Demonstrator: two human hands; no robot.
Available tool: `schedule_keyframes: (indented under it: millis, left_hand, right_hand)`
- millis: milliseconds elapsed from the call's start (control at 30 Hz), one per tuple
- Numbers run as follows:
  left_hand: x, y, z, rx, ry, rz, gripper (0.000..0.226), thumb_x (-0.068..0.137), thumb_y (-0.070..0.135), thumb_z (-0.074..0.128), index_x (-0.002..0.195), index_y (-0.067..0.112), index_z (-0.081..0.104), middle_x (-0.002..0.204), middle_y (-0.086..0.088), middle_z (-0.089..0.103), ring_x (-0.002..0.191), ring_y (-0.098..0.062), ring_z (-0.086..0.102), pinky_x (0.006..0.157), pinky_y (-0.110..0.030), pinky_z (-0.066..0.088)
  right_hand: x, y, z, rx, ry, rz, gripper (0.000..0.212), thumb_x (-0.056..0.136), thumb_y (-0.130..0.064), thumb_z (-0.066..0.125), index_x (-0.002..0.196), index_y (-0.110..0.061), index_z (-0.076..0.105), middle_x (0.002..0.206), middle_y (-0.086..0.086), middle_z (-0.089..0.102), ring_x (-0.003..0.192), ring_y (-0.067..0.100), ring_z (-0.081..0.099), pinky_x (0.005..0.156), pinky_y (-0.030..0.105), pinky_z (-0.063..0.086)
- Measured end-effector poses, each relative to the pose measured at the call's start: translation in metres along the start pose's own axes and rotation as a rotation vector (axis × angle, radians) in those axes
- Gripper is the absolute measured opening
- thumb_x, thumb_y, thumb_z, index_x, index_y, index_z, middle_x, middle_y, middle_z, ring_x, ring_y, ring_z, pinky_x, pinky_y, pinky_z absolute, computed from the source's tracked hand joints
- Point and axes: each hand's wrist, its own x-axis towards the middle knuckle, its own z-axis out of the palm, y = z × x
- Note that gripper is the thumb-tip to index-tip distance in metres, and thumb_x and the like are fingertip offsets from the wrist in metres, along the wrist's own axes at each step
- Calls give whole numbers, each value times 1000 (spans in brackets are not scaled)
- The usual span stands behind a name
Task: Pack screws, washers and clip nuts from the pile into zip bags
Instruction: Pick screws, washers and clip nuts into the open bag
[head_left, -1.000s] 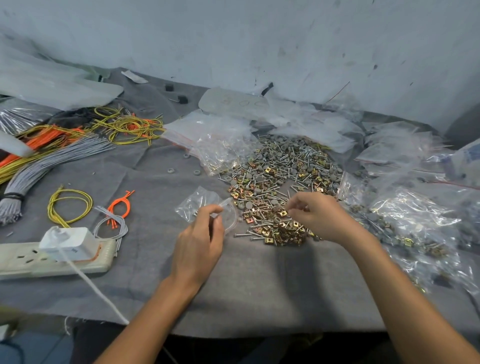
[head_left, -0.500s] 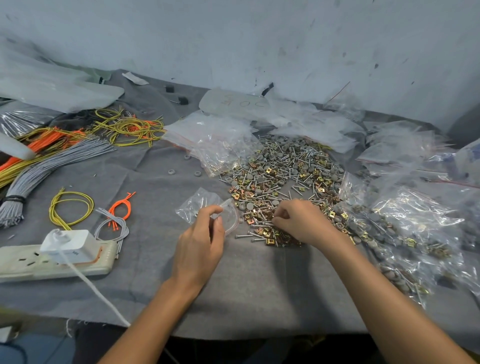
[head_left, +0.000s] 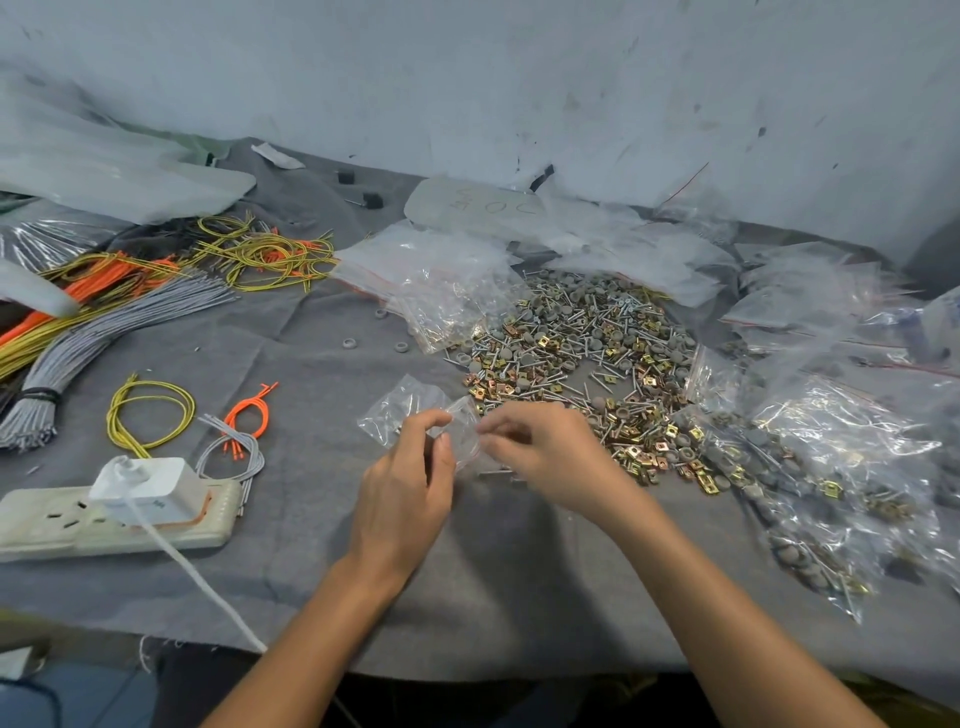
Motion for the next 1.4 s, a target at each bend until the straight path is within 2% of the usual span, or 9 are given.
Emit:
schedule_keyframes:
  millis: [67,267,433,567,733,867,1000,1233,1400]
  left_hand:
    - [-1,-1,0,3,2,-4,23,98,28,51,120,33,51,77,9,64,71,-24,61,56,-35,42]
    - [0,-1,-1,-12,-11,-20,27,99,22,54,120,37,48,83,14,66,76,-21,62,57,-32,41]
    - [2,0,1,-34,30,-11,24,97,24,53,119,34,49,73,7,64,71,-29,62,55,-40,45]
    - [2,1,1,-31,36,12,22,97,24,52,118,31,49,69,8,60,65,-29,60,53,-40,44]
    - [1,1,1,-24,37,16,23,98,21,54,118,30,50,71,6,63,66,-26,59,54,-42,45]
    - [1,1,1,-16,35,26,22,97,24,52,118,30,50,70,9,60,64,-23,57,52,-39,41]
    - [2,0,1,-12,38,24,22,97,23,52,118,30,51,70,9,60,66,-24,56,51,-38,40]
    - [2,-1,1,-10,38,20,22,97,23,52,118,29,51,68,7,58,66,-25,56,52,-41,43]
    - [2,1,0,-11,28,22,21,97,23,52,117,29,51,65,12,51,63,-23,54,51,-40,41]
  right_hand:
    - [2,-10,15,-40,-33,-48,16,91,-21,69,105,-25,75,96,-8,75,84,7,67,84,30,54]
    - [7,-18,30,-277,-19,-104,21,95,-32,61,115,-25,57,113,-6,71,104,27,65,85,42,51]
    - [10,-8,9,-86,62,-86,13,93,-23,69,105,-27,69,99,-14,72,95,4,66,86,30,52]
    - [27,9,-18,-217,151,3,12,95,-23,64,100,-32,70,92,-20,66,85,0,61,81,32,54]
    - [55,18,-23,-431,9,54,13,98,-27,60,102,-34,71,107,-7,61,89,13,61,82,41,55]
    - [68,17,-16,-545,-119,55,15,97,-24,61,103,-35,70,105,-4,64,80,13,61,69,34,50]
    - [68,21,-14,-586,-167,23,22,97,-24,62,117,-34,67,107,-4,61,89,16,59,73,35,49]
    - [53,27,-12,-557,-95,-35,30,97,-16,57,124,-30,58,109,-7,60,98,17,59,76,35,49]
    - [36,24,-21,-299,20,41,17,98,-24,61,114,-31,62,100,-12,60,91,11,59,82,36,49]
